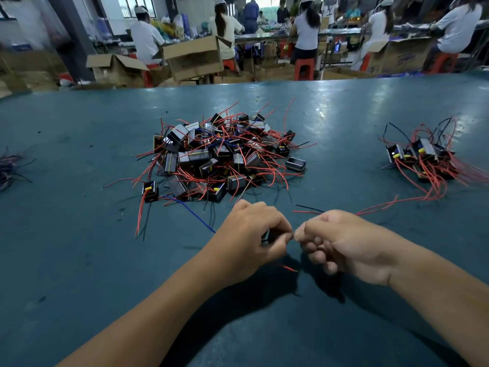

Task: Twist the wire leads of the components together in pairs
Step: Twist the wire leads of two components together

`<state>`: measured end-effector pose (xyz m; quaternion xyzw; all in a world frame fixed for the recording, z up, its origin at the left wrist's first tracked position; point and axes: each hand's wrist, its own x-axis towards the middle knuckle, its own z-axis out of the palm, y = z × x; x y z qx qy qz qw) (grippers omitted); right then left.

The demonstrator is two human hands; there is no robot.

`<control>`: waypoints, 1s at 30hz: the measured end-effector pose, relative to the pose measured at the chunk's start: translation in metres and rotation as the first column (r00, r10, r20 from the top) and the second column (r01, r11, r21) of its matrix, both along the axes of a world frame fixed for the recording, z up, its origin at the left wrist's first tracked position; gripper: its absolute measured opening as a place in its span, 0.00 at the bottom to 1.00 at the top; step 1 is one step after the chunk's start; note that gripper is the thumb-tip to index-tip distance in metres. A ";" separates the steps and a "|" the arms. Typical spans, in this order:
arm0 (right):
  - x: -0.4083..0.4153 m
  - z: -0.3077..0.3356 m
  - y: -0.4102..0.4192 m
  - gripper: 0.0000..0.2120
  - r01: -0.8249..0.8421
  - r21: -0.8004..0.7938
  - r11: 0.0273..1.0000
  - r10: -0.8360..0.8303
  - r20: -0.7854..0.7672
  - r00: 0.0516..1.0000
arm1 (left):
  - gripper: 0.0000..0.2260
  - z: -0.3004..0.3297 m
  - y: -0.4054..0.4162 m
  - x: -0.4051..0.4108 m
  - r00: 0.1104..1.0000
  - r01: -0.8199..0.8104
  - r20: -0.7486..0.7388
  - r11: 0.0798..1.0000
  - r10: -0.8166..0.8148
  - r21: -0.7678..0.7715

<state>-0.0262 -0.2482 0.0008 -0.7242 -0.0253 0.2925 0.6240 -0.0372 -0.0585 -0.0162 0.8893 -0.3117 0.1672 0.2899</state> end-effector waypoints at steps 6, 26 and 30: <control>0.000 0.002 -0.004 0.07 0.020 -0.092 0.996 0.010 0.315 0.949 | 0.04 -0.002 0.002 0.004 0.997 -0.018 -0.073 0.998 0.014 -0.061; 0.028 -0.007 -0.032 0.03 0.332 -0.519 0.787 0.337 0.814 0.473 | 0.08 0.029 0.039 0.013 0.981 -0.152 -0.191 0.749 0.034 -0.645; 0.031 -0.002 -0.038 0.04 0.319 -0.502 0.804 0.307 0.810 0.500 | 0.07 0.033 0.049 0.017 0.966 -0.224 -0.254 0.615 0.041 -0.756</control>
